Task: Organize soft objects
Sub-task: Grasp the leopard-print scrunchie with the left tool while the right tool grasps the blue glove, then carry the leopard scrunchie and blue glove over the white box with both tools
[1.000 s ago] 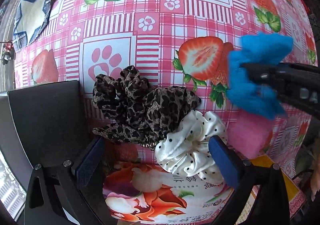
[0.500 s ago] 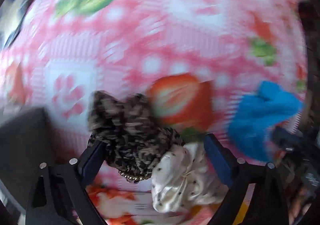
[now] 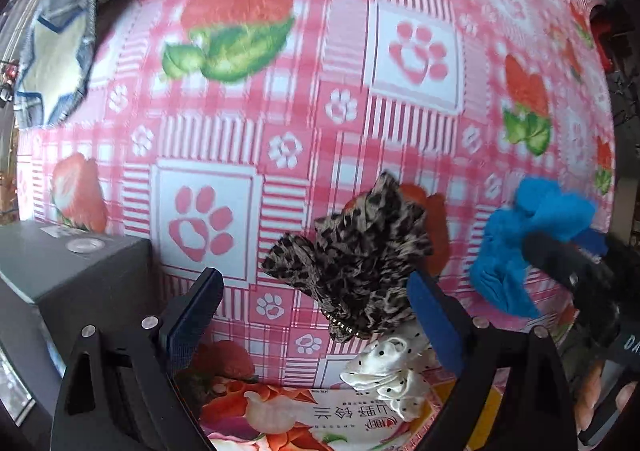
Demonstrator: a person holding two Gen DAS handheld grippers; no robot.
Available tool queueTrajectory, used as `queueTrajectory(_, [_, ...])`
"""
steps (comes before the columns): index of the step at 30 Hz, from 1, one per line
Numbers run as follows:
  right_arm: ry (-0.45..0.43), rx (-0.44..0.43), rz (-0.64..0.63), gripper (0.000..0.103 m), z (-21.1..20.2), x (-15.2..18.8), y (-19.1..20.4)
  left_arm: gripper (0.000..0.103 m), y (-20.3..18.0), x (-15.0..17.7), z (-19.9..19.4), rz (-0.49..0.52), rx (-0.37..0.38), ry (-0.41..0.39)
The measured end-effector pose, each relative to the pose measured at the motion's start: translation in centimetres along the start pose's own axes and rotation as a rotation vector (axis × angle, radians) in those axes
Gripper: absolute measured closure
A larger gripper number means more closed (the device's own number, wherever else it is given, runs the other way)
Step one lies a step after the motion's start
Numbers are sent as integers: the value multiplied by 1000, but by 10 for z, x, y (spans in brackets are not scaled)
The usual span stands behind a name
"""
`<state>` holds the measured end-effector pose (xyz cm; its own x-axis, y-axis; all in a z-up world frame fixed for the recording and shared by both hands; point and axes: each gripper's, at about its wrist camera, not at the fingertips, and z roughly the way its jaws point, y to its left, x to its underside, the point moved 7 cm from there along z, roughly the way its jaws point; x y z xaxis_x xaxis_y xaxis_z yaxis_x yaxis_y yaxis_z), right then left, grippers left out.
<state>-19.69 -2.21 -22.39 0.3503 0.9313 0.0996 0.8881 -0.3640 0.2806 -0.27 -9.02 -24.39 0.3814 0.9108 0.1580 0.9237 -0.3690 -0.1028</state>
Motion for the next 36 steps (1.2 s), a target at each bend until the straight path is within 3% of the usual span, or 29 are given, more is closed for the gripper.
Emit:
queueTrajectory(2, [17,37,-23,12,17,-4,4,8,0,8,11,12,-15,11])
queueTrajectory(4, [39,119,-60,21,34,-3,3,8,-2,8,17,10,-28,11])
queueTrajectory(5, [27,156,-81,30,36,-3,4,8,-1,7,19,8,-33,11])
queueTrajectory(6, [0,184,-112,48,34,-3,5,8,-5,5,24,7,-37,10])
queueTrajectory(7, [-7,253,-153,58,31,-1,3,8,-8,6,27,7,-41,9])
queueTrajectory(8, [-12,297,-177,80,29,1,0,8,-13,4,31,10,-46,8])
queueTrajectory(9, [-11,310,-181,84,27,3,-5,8,-19,1,32,15,-51,7])
queueTrajectory(12, [9,277,-126,84,21,14,-24,5,-36,-6,38,44,-79,9])
queueTrajectory(15, [-7,285,-162,84,16,19,-29,0,-36,-10,42,27,-76,7])
queueTrajectory(19, [-27,309,-168,84,17,21,-26,1,-41,-8,44,31,-70,25])
queueTrajectory(21, [-22,281,-141,90,14,22,-30,8,-49,-10,44,52,-73,23])
queueTrajectory(22, [-10,260,-122,91,19,22,-26,19,-54,-11,40,70,-76,5])
queueTrajectory(24, [4,190,-59,91,12,26,-35,66,-71,-16,29,116,-78,-42])
queueTrajectory(25, [-3,173,-37,91,8,28,-38,79,-74,-16,25,136,-77,-47])
queueTrajectory(31, [-67,83,68,91,-30,42,-56,79,-67,-15,-24,115,-59,-203])
queueTrajectory(36, [-104,48,127,91,-64,62,-66,79,-52,12,-76,150,-53,-296])
